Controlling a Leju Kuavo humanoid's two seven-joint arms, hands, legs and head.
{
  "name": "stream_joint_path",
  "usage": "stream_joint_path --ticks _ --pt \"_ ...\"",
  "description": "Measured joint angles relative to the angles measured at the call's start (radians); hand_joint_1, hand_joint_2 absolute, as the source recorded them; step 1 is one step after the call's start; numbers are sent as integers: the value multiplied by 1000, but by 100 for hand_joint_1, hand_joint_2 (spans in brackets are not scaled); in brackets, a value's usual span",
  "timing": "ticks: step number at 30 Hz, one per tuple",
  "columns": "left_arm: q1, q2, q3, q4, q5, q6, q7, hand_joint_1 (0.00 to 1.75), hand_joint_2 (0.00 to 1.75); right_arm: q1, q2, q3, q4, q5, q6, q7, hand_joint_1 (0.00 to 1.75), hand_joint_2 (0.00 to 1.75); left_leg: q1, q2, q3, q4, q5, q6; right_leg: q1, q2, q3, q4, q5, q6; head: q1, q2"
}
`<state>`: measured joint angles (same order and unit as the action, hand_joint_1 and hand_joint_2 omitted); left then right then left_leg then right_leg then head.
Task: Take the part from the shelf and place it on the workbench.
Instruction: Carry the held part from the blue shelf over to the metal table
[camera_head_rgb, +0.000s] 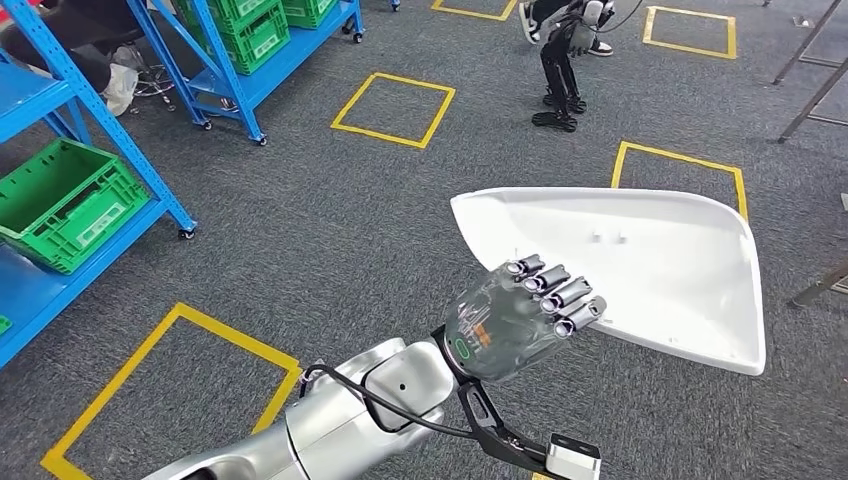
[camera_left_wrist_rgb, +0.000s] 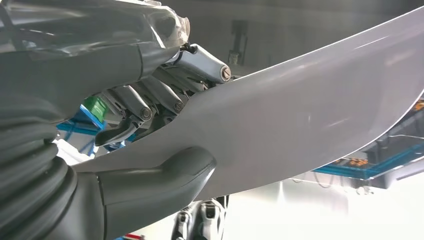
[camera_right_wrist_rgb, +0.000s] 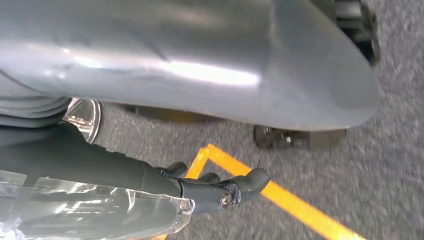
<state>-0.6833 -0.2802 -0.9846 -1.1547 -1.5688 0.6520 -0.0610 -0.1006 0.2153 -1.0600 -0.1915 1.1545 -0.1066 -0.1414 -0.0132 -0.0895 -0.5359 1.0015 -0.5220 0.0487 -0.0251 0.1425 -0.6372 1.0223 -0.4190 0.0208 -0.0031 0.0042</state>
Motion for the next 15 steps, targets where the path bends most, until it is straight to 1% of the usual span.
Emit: stream_joint_path --ticks 1,2,3,4,5,6,7,8,9,10,11,12,13,14,15 --pt "2 -5 1 1 0 0 -2 175 175 1 2 0 0 -1 0 0 0 0 1 12 3 -6 5 0 -3 5 -4 -1 4 5 0 0" --pt "4 -10 2 1 0 -1 -5 175 175 2 3 0 0 -2 0 0 0 0 3 25 7 -13 11 0 -1 -11 -9 4 3 9 0 0" --pt "4 -16 3 2 0 -3 -8 175 175 2 3 0 0 -5 -2 -2 0 0 6 41 12 -20 17 1 1 -39 -21 24 -10 13 1 0" --pt "6 -20 4 2 0 -5 -13 175 175 1 3 0 0 -9 -4 -8 0 0 8 58 14 -26 22 2 4 -75 -41 63 -34 16 2 0" --pt "11 -22 5 4 0 -7 -19 175 175 0 3 0 0 -13 -5 -16 0 0 7 76 14 -28 23 2 5 -107 -68 121 -66 21 2 0" --pt "16 -23 6 6 0 -9 -25 175 175 0 2 0 0 -16 -6 -26 0 0 7 95 13 -27 23 2 3 -123 -99 189 -98 27 3 0" --pt "23 -23 6 10 0 -10 -30 175 175 1 2 0 0 -17 -7 -36 0 0 7 114 12 -27 22 2 0 -129 -122 243 -118 33 3 0" --pt "29 -23 6 15 0 -9 -34 175 175 2 1 0 0 -18 -7 -45 0 0 8 132 12 -27 21 1 -3 -133 -131 269 -123 38 3 0" --pt "32 -23 6 20 0 -6 -36 175 175 4 -1 0 0 -18 -6 -52 0 0 10 149 11 -26 20 -1 -7 -138 -118 253 -110 43 3 0" --pt "34 -24 6 24 0 -3 -37 175 175 5 -2 0 0 -18 -6 -57 0 0 12 164 11 -23 17 -6 -11 -149 -85 199 -84 48 3 0" --pt "35 -24 6 28 0 0 -38 175 175 5 -4 0 0 -18 -6 -60 0 0 13 177 11 -18 12 -13 -14 -173 -43 126 -61 53 4 0" --pt "34 -25 6 30 0 2 -38 175 175 5 -4 0 0 -18 -4 -62 0 0 12 188 10 -11 6 -22 -16 -195 -7 64 -42 53 4 0" --pt "35 -26 7 32 0 4 -40 175 175 4 -4 0 0 -17 -3 -62 0 0 10 197 9 -5 1 -29 -16 -210 16 25 -33 48 3 0" --pt "35 -28 8 34 0 5 -41 175 175 2 -3 0 0 -15 -2 -62 0 0 8 204 8 -2 -3 -35 -14 -216 23 11 -32 39 1 0" --pt "34 -29 9 35 0 6 -42 175 175 2 -3 0 0 -14 0 -60 0 0 7 212 9 -1 -4 -39 -11 -206 21 14 -31 28 0 0"
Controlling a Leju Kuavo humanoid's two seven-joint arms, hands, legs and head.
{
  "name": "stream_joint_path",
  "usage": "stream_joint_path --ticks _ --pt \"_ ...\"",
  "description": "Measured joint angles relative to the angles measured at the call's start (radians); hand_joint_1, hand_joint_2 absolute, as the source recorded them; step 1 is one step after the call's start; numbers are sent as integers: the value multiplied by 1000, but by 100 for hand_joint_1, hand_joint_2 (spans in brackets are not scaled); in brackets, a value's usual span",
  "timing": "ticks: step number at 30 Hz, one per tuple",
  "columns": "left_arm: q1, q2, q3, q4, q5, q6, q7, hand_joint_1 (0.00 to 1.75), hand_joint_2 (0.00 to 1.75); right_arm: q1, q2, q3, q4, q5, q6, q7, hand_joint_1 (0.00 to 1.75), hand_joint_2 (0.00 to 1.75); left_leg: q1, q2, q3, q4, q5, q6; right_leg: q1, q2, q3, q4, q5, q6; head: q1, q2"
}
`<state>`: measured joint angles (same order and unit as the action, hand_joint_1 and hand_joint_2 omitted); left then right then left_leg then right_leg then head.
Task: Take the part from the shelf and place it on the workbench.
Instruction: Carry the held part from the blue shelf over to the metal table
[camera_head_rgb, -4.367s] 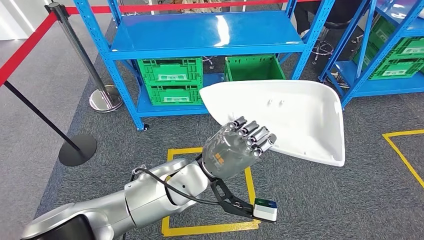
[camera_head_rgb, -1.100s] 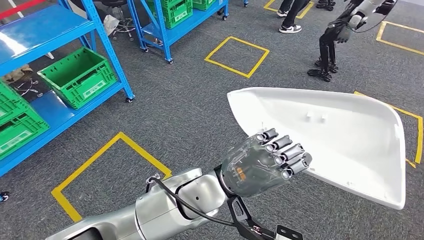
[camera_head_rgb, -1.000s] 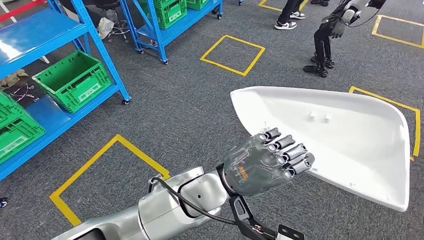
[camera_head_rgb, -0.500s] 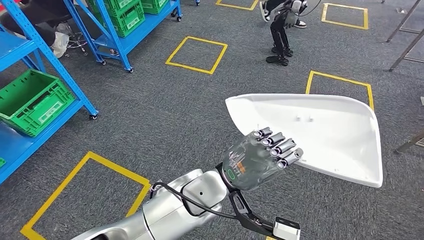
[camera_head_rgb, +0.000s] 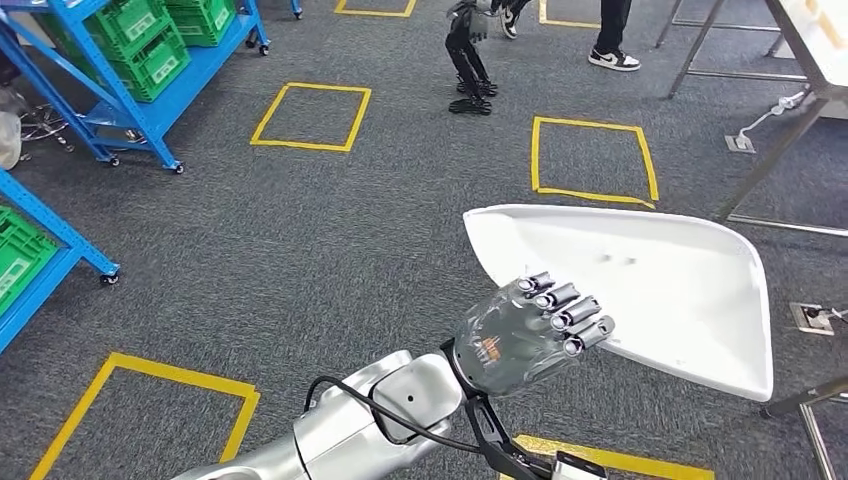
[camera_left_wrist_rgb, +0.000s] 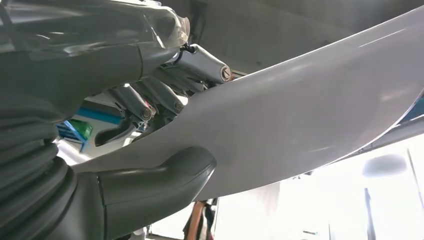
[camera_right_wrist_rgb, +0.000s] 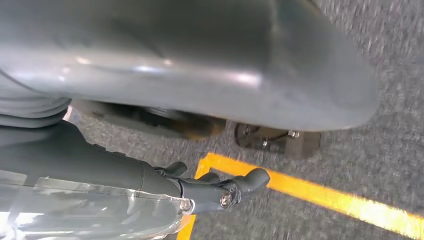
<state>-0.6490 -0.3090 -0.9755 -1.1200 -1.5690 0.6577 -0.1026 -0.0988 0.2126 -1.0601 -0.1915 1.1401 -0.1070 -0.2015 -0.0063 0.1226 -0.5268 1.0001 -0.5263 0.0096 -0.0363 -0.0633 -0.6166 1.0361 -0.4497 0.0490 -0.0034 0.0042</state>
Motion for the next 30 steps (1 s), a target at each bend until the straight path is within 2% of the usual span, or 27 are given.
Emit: stream_joint_path --ticks 1,2,3,4,5,6,7,8,9,10,11,13,14,15,16,17,18,19,21,22,23,24,25,27,28,29,30 --pt "-1 -1 1 0 0 0 3 175 175 0 0 0 0 1 1 2 0 0 2 7 2 -1 -1 -3 2 13 -3 1 1 -10 -2 0" --pt "-3 -1 1 0 0 -1 10 175 175 1 0 0 0 1 2 4 0 0 6 -2 2 1 -6 -7 2 23 -6 1 2 -17 -2 0" --pt "-6 -1 0 0 0 -2 20 175 175 2 0 0 0 1 -1 5 0 0 9 -24 -5 16 -21 -11 2 35 -8 0 5 -23 -3 0" --pt "-10 1 -1 -1 0 -2 30 175 175 3 1 0 0 1 -6 3 0 0 12 -54 -20 51 -46 -14 1 46 -10 0 8 -29 -4 0" --pt "-13 3 -2 -1 0 -3 38 175 175 2 1 0 0 1 -14 -2 0 0 14 -88 -48 110 -79 -16 2 58 -13 -1 10 -34 -5 0" --pt "-16 7 -3 -1 0 -4 45 175 175 2 2 0 0 1 -25 -7 0 0 14 -108 -82 184 -114 -15 5 71 -17 0 12 -38 -6 0" --pt "-17 11 -5 0 0 -5 49 175 175 1 3 0 0 0 -35 -12 0 0 13 -117 -116 252 -139 -13 8 86 -20 0 15 -41 -7 0" --pt "-17 14 -7 1 0 -6 51 175 175 1 4 0 0 -2 -42 -16 0 0 11 -122 -139 294 -147 -8 12 101 -22 0 17 -44 -7 0" --pt "-18 15 -9 2 0 -6 52 175 175 1 6 0 0 -3 -47 -18 0 0 7 -125 -143 296 -134 0 15 116 -24 0 18 -46 -7 0" --pt "-20 16 -11 2 0 -7 52 175 175 1 7 0 0 -4 -50 -19 0 0 1 -133 -126 255 -103 10 17 132 -24 0 20 -47 -7 0" --pt "-24 15 -13 3 0 -7 52 175 175 0 9 0 0 -4 -50 -21 0 0 -7 -153 -93 184 -61 23 17 146 -23 0 21 -48 -7 0" --pt "-35 14 -18 3 0 -6 55 175 175 -3 18 0 0 -4 -51 -25 0 0 -19 -206 -31 55 -4 47 14 172 -25 -1 27 -44 -6 0" --pt "-39 14 -19 3 0 -5 57 175 175 -5 22 0 1 -4 -52 -27 0 0 -23 -223 -16 21 5 55 10 184 -29 -2 31 -39 -8 0" --pt "-43 14 -21 3 0 -4 60 175 175 -6 26 0 1 -3 -52 -28 0 0 -25 -225 -12 9 4 59 6 196 -33 -5 36 -32 -11 0" --pt "-44 14 -23 4 0 -4 62 175 175 -5 29 0 2 -3 -52 -28 0 0 -27 -214 -8 0 7 62 4 209 -36 -10 42 -24 -14 0" --pt "-46 13 -25 4 0 -4 64 175 175 -4 30 0 2 -3 -52 -28 0 0 -25 -198 -1 -13 15 61 4 211 -40 -12 46 -20 -17 0" --pt "-48 11 -27 4 0 -4 66 175 175 -3 30 0 2 -3 -52 -28 0 0 -22 -182 6 -29 24 61 8 196 -47 -6 41 -16 -16 0" --pt "-50 10 -28 5 0 -3 67 175 175 -2 29 0 2 -4 -52 -28 0 0 -19 -164 14 -43 33 60 13 169 -61 19 26 -14 -15 0" --pt "-51 10 -29 6 0 -3 67 175 175 -3 26 0 2 -4 -53 -28 0 0 -15 -128 18 -56 40 59 18 104 -113 126 -33 -7 -14 0" --pt "-50 13 -30 6 0 -3 66 175 175 -2 24 0 2 -3 -53 -28 0 0 -15 -108 17 -55 39 58 16 88 -141 189 -60 -2 -15 0" --pt "-47 15 -31 7 0 -4 66 175 175 -1 23 0 2 -3 -53 -28 0 0 -15 -90 16 -54 38 56 12 78 -158 231 -74 4 -15 0" --pt "-45 16 -33 7 0 -4 65 175 175 1 23 0 2 -3 -53 -28 0 0 -13 -73 16 -53 36 53 7 71 -157 240 -71 10 -14 0" --pt "-44 17 -34 7 0 -5 63 175 175 2 21 0 2 -3 -53 -27 0 0 -10 -57 16 -50 32 47 2 62 -135 207 -52 16 -15 0" --pt "-44 16 -35 8 0 -5 60 175 175 3 20 0 2 -3 -54 -27 0 0 -6 -33 15 -37 20 31 -5 27 -54 75 -4 27 -14 0" --pt "-44 16 -35 8 0 -5 57 175 175 2 20 0 2 -4 -55 -27 0 0 -6 -24 13 -26 12 21 -6 12 -24 24 10 25 -13 0" --pt "-44 16 -36 8 0 -5 55 175 175 2 20 0 2 -4 -56 -26 0 0 -8 -17 11 -18 6 14 -6 3 -9 -1 14 18 -14 0" --pt "-44 16 -36 8 0 -5 54 175 175 1 21 0 2 -4 -56 -26 0 0 -10 -11 10 -12 1 9 -4 3 -9 -2 10 7 -15 0"
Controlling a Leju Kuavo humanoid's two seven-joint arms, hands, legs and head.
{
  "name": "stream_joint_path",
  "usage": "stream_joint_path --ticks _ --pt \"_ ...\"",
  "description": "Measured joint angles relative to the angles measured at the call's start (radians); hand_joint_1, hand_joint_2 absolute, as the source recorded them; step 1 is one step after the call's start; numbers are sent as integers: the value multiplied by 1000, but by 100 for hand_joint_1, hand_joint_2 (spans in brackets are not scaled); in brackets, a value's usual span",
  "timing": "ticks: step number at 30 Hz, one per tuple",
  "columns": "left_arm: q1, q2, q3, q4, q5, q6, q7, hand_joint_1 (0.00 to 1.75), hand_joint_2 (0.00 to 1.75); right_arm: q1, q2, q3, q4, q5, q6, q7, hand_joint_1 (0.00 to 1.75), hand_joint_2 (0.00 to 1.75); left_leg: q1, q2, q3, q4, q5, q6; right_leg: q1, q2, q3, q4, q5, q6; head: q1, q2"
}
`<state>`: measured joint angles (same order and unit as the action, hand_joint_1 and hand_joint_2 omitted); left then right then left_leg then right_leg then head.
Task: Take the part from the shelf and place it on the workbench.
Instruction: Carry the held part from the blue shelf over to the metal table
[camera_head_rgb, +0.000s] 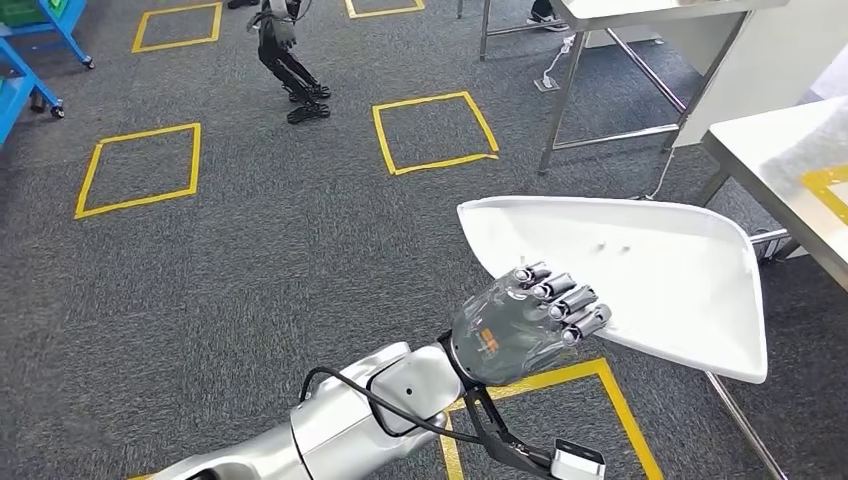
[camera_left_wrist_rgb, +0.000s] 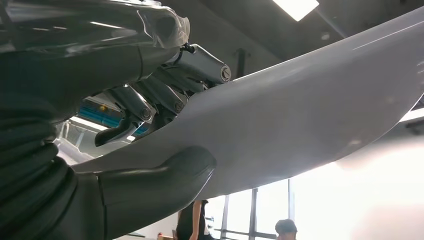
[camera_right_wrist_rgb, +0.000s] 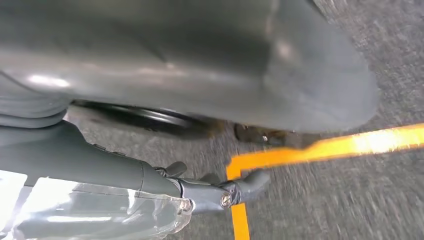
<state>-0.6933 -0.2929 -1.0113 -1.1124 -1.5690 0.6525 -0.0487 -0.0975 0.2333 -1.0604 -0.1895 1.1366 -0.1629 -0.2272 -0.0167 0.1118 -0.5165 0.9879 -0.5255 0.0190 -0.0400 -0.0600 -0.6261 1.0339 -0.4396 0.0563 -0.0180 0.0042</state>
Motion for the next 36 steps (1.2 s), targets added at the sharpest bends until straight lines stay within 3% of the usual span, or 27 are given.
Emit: stream_joint_path --ticks 2,4,6,8,9,10,11,13,15,17,18,19,21,23,24,25,27,29,30,32,33,34,36 --pt "0 -1 -1 0 0 0 -2 175 175 0 -1 0 0 0 0 1 0 0 4 8 0 4 -7 -5 1 21 -5 2 1 -19 -5 0" --pt "-1 -2 -1 -1 0 0 -3 175 175 0 -2 0 0 0 0 1 0 0 12 -32 -14 39 -37 -11 1 41 -7 2 3 -30 -7 0" --pt "0 1 0 -1 0 0 -4 175 175 -1 -4 0 0 0 -1 1 0 0 17 -91 -66 154 -103 -13 4 64 -11 2 7 -38 -10 0" --pt "3 6 0 0 0 0 -6 175 175 -2 -5 0 0 0 -1 1 0 0 17 -110 -133 285 -150 -9 11 92 -18 2 11 -44 -11 0" --pt "5 8 0 0 0 1 -7 175 175 -1 -5 0 0 0 -1 2 0 0 15 -112 -148 308 -148 -3 14 106 -20 2 13 -47 -11 0" --pt "6 8 0 0 0 1 -8 175 175 0 -6 0 0 0 -1 3 0 0 13 -117 -142 288 -126 4 16 121 -21 2 15 -49 -11 0" --pt "6 8 1 0 0 2 -8 175 175 0 -6 0 0 0 0 4 0 0 10 -127 -116 231 -89 12 16 136 -22 2 17 -49 -11 0" --pt "5 8 2 0 0 3 -8 175 175 -1 -5 0 0 2 2 6 0 0 3 -175 -49 89 -26 27 14 164 -23 2 23 -45 -10 0" --pt "5 8 4 0 0 3 -8 175 175 -2 -3 0 0 3 4 7 0 0 -3 -203 -18 24 -7 31 10 185 -28 1 30 -36 -13 0" --pt "5 5 5 0 0 3 -8 175 175 0 -3 0 0 4 6 8 0 0 -4 -183 -15 16 -1 31 6 203 -35 -5 39 -22 -17 0" --pt "5 1 6 0 0 1 -9 175 175 0 -4 0 0 4 6 8 0 0 -3 -170 -13 10 6 32 7 193 -40 -2 37 -19 -16 0" --pt "5 -2 7 -1 0 0 -13 175 175 0 -5 0 0 5 6 9 0 0 -1 -155 -11 4 13 35 10 170 -51 15 26 -16 -15 0" --pt "9 -6 10 -1 0 -4 -26 175 175 -1 -7 0 0 6 5 11 0 0 1 -122 -11 -4 21 38 16 105 -94 106 -30 -12 -12 0" --pt "17 -3 13 0 1 -6 -44 175 175 -1 -8 0 0 8 4 14 0 0 0 -84 -15 -3 21 39 16 77 -141 230 -89 -4 -10 0" --pt "20 -1 14 0 1 -11 -52 175 175 0 -9 0 0 9 3 16 0 0 0 -66 -16 -3 21 39 15 71 -148 260 -98 0 -10 0" --pt "22 0 14 1 1 -16 -58 175 175 2 -10 0 0 11 3 18 0 0 0 -50 -17 -3 20 38 14 66 -134 250 -90 2 -10 0" --pt "20 0 12 1 1 -31 -62 175 175 3 -14 0 0 14 3 19 0 0 1 -23 -17 0 17 33 12 39 -55 126 -44 4 -9 0" --pt "15 0 8 1 3 -54 -68 175 175 1 -15 1 0 17 3 19 0 0 -4 -2 -18 6 11 24 15 5 12 14 -16 -5 -11 0" --pt "13 0 6 1 5 -72 -77 175 175 1 -15 1 0 19 3 20 0 0 -6 6 -18 9 9 20 18 -2 23 -9 -13 -12 -11 0" --pt "10 0 1 3 9 -111 -104 175 175 0 -15 1 0 21 5 23 0 0 -7 21 -18 11 7 13 22 16 20 -8 -12 -26 -12 0" --pt "10 0 -2 4 10 -125 -115 175 175 1 -16 1 0 21 6 25 0 0 -4 15 -19 14 3 8 21 27 19 -9 -10 -31 -12 0" --pt "10 -1 -5 5 10 -134 -124 175 175 1 -17 1 0 21 7 27 0 0 -1 -6 -25 28 -10 2 18 37 18 -11 -7 -36 -12 0" --pt "10 1 -11 7 12 -150 -134 175 175 -1 -18 1 0 20 9 30 0 0 6 -71 -66 117 -63 -8 13 60 14 -12 -1 -46 -13 0"
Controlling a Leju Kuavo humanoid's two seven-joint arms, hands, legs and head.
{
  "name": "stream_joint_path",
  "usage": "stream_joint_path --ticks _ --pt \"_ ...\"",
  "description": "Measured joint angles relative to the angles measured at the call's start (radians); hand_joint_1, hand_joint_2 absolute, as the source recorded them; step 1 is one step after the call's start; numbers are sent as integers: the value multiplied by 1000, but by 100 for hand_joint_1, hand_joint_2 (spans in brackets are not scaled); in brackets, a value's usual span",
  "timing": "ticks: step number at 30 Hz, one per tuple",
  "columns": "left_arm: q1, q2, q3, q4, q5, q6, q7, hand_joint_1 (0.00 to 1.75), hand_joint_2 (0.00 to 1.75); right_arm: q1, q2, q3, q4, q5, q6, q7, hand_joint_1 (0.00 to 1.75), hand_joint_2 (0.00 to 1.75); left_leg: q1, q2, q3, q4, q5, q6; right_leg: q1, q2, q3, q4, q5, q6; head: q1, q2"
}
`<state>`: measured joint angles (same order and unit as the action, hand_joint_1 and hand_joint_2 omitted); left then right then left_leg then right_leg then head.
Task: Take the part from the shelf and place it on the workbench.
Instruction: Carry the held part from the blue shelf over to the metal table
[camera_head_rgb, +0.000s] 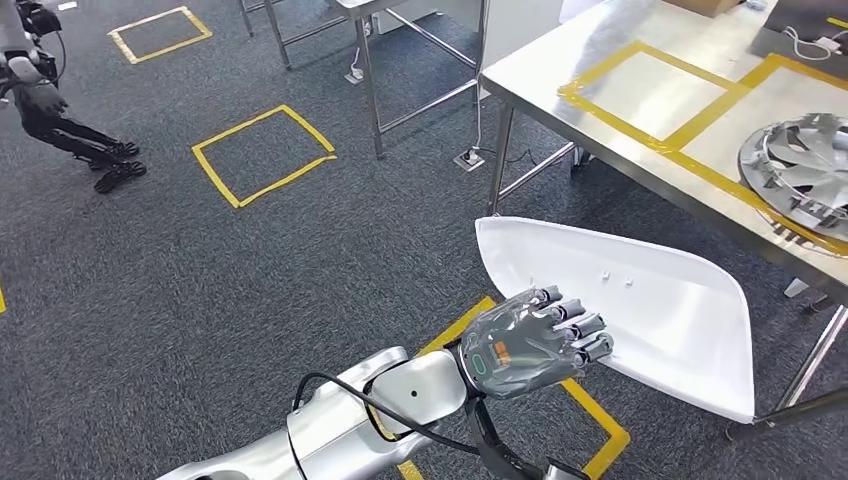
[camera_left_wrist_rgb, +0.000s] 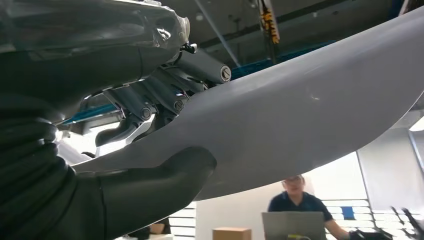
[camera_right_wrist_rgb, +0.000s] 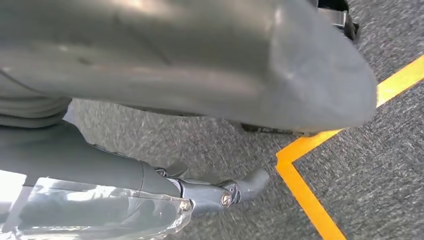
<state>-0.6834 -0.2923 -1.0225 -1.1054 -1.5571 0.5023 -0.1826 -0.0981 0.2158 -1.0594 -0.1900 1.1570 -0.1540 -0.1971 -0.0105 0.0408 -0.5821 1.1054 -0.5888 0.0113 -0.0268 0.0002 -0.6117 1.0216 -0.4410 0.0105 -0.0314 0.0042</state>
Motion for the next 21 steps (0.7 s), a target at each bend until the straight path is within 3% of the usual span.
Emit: stream_joint_path --ticks 2,3,4,6,7,8,10,12,13,14,16,18,19,20,21 --pt "2 6 -5 5 1 -13 -7 175 175 -2 0 0 0 -1 1 2 0 0 4 -35 -64 135 -56 -3 0 25 -5 0 4 -6 0 0" --pt "3 9 -8 8 2 -17 -10 175 175 -1 -1 0 0 -1 1 3 0 0 4 -39 -85 176 -64 -2 0 39 -8 0 6 -7 0 0" --pt "4 10 -10 9 2 -20 -12 175 175 0 -1 0 0 -1 1 4 0 0 4 -41 -89 179 -53 -1 0 54 -9 0 8 -6 0 0" --pt "2 10 -14 10 3 -23 -14 175 175 0 -1 0 0 -2 1 5 0 0 5 -60 -40 75 13 5 -1 84 -10 0 13 -1 0 0" --pt "1 10 -14 10 4 -23 -14 175 175 -1 -1 0 0 -2 2 6 0 0 6 -90 -4 3 42 9 -1 98 -11 1 16 2 0 0" --pt "-1 10 -15 10 5 -24 -15 175 175 -2 -1 0 0 -2 2 6 0 0 7 -117 23 -54 61 10 -2 111 -14 1 19 7 1 0" --pt "-2 9 -16 10 6 -24 -15 175 175 -3 0 0 0 -2 3 6 0 0 5 -146 43 -99 68 12 -7 134 -21 -1 27 20 1 0" --pt "-3 5 -16 9 6 -26 -16 175 175 -1 0 0 0 -2 3 7 0 0 4 -119 46 -104 77 20 -11 153 -32 -5 36 35 1 0" --pt "-5 2 -16 8 7 -27 -16 175 175 0 0 0 0 -2 4 7 0 0 6 -103 46 -108 82 26 -9 140 -40 3 30 40 3 0" --pt "-7 0 -15 5 8 -28 -16 175 175 -1 0 0 0 -2 6 7 0 0 8 -85 46 -111 87 32 -5 113 -57 30 12 43 6 0" --pt "-9 1 -12 0 8 -29 -13 175 175 -2 0 0 0 -2 9 7 0 0 7 -48 42 -113 92 37 2 42 -107 145 -55 46 13 0" --pt "-8 6 -7 -3 5 -29 -6 175 175 0 -1 0 0 -1 11 7 0 0 4 -9 37 -113 92 38 2 13 -154 266 -106 50 15 0" --pt "-6 8 -6 -5 2 -29 -2 175 175 1 -1 0 0 0 11 7 0 0 3 9 36 -113 92 38 1 8 -153 283 -108 51 16 0" --pt "-5 9 -3 -9 -1 -28 1 175 175 3 -1 0 0 0 11 7 0 0 3 25 35 -112 92 38 1 2 -130 256 -92 51 16 0" --pt "-4 9 0 -13 -3 -28 3 175 175 4 -2 0 0 0 11 7 0 0 3 39 36 -112 91 37 1 -9 -88 191 -66 50 16 0"
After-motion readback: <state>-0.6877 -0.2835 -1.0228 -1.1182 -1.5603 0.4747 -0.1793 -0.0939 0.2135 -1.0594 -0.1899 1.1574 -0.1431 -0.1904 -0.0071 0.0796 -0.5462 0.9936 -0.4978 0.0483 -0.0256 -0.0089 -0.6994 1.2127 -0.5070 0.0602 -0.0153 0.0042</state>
